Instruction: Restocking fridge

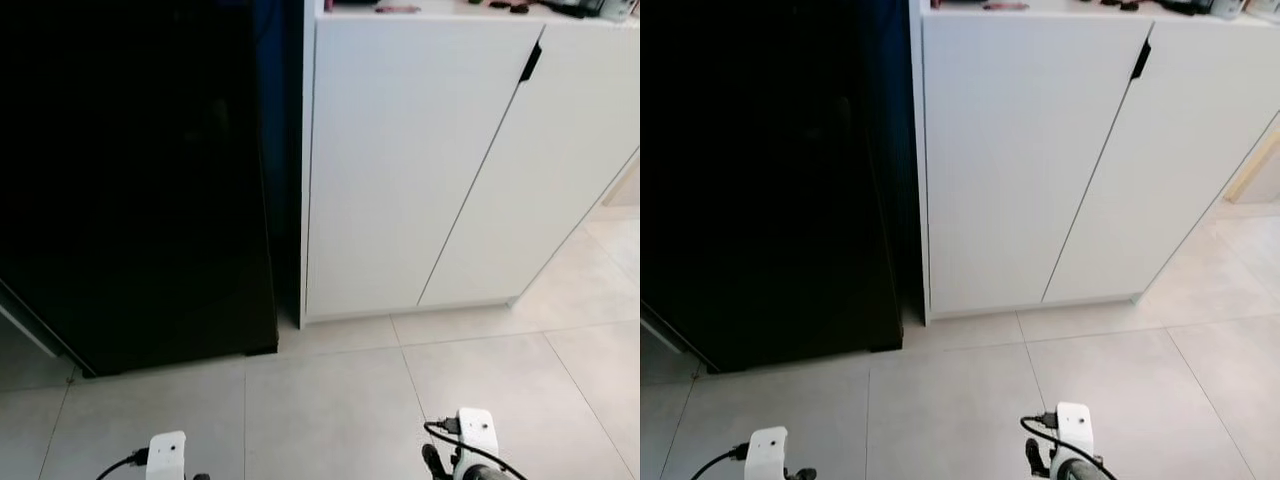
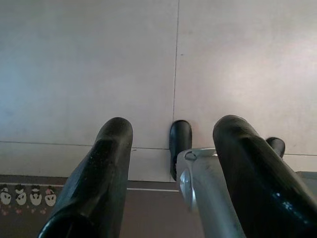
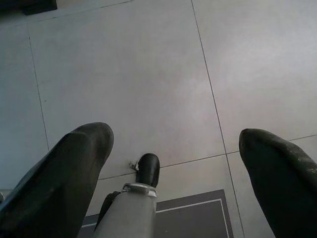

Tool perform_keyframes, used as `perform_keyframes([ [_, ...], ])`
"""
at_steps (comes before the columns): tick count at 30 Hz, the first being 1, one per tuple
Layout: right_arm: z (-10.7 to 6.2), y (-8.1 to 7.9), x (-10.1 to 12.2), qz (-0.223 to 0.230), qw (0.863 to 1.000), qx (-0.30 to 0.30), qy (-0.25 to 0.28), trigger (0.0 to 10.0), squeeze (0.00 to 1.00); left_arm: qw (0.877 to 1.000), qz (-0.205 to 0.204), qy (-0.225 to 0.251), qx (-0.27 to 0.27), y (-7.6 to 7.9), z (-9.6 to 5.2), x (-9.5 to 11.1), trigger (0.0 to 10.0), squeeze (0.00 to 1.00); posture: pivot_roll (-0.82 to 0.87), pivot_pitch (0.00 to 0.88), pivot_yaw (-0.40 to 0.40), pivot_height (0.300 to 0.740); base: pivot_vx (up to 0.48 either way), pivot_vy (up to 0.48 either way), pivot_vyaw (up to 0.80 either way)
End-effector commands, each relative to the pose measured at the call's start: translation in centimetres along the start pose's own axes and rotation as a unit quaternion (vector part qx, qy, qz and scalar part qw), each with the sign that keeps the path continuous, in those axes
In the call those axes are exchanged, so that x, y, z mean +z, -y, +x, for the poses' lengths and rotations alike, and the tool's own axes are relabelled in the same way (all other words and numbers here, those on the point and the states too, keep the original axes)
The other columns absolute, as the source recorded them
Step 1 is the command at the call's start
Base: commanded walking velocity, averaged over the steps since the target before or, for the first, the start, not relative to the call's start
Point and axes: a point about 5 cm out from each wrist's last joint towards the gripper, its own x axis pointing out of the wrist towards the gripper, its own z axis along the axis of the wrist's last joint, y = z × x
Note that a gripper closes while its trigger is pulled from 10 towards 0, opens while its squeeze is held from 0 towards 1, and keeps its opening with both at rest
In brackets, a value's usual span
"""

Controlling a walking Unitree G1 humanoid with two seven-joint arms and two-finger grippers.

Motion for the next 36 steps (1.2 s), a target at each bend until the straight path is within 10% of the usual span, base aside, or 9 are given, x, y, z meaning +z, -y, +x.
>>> perform_keyframes([
  [1,-0.07,0.29,-0.18,0.0,1.0,-0.002,-0.001,10.0,0.0,1.0,-0.002,-0.008,-0.002,0.02,-0.02,-0.26,10.0,0.0,0.04,0.0,-0.055,0.74,0.0,0.0,0.0],
  [36,-0.03,0.22,0.16,-0.007,1.0,0.005,-0.004,10.0,0.0,1.0,-0.006,-0.005,-0.004,0.06,0.02,0.02,10.0,0.0,0.05,0.0,-0.064,0.74,0.076,0.0,0.0],
])
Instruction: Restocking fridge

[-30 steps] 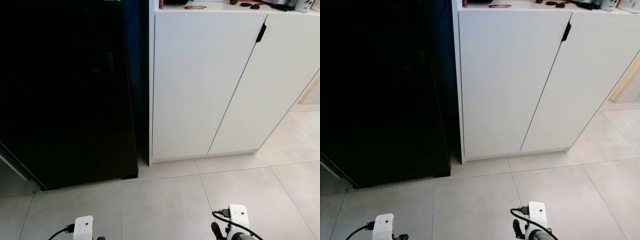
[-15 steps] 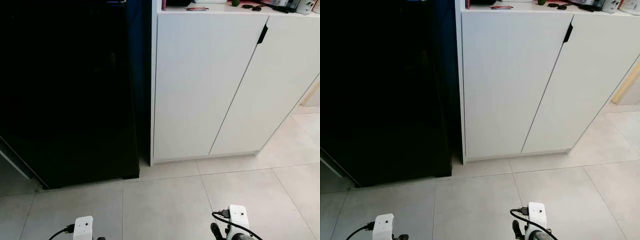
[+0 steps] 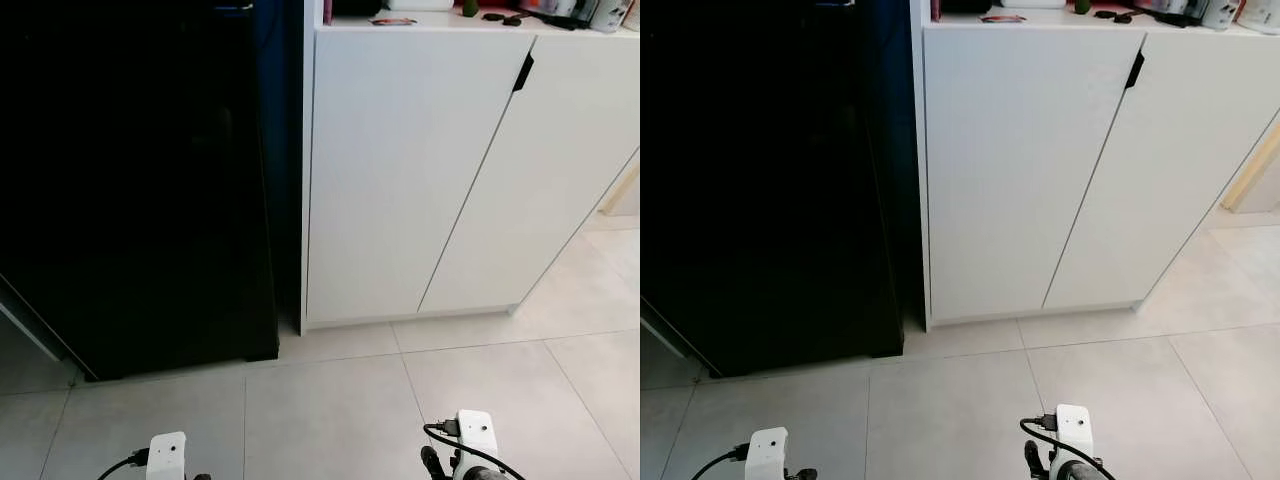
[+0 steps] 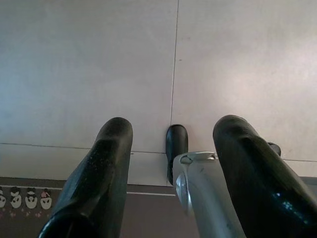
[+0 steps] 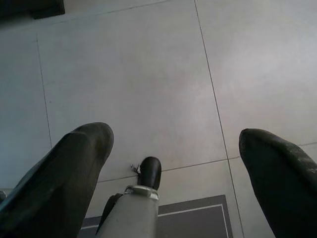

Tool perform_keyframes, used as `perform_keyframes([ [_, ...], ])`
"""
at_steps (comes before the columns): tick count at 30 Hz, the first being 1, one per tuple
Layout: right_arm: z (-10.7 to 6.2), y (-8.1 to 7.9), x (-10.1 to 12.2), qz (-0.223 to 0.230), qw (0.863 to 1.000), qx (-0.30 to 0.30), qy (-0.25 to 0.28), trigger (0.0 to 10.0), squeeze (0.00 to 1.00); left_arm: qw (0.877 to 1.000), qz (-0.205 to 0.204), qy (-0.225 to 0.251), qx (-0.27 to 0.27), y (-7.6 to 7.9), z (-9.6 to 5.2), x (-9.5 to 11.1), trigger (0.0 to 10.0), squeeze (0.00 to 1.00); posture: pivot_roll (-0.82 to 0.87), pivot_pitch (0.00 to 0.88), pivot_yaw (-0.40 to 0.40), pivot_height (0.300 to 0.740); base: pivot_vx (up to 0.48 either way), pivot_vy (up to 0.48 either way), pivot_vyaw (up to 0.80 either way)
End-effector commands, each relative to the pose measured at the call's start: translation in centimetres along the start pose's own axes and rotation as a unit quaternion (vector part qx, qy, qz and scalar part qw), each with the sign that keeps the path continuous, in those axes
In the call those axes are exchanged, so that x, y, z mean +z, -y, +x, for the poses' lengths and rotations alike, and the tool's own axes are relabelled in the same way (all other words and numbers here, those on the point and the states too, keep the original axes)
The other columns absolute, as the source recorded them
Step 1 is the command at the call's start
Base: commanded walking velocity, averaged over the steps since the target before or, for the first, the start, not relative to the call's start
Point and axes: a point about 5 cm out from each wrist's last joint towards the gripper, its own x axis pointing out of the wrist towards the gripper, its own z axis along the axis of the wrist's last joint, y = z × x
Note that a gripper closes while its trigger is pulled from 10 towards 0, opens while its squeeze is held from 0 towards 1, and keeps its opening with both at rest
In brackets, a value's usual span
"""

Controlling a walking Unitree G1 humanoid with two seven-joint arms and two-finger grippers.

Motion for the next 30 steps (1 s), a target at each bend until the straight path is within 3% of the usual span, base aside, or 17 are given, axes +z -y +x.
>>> perform_keyframes([
  [1,-0.01,0.24,0.4,-0.006,1.0,-0.001,0.002,10.0,0.0,1.0,-0.005,-0.004,-0.002,0.07,0.03,0.1,10.0,0.0,0.05,0.0,-0.063,0.74,0.251,0.0,0.0],
  [30,-0.02,0.27,0.48,-0.001,1.0,0.001,0.006,10.0,0.0,1.0,-0.007,-0.005,-0.006,0.17,0.04,0.09,10.0,0.0,0.05,0.0,-0.068,0.74,0.262,0.0,0.0],
])
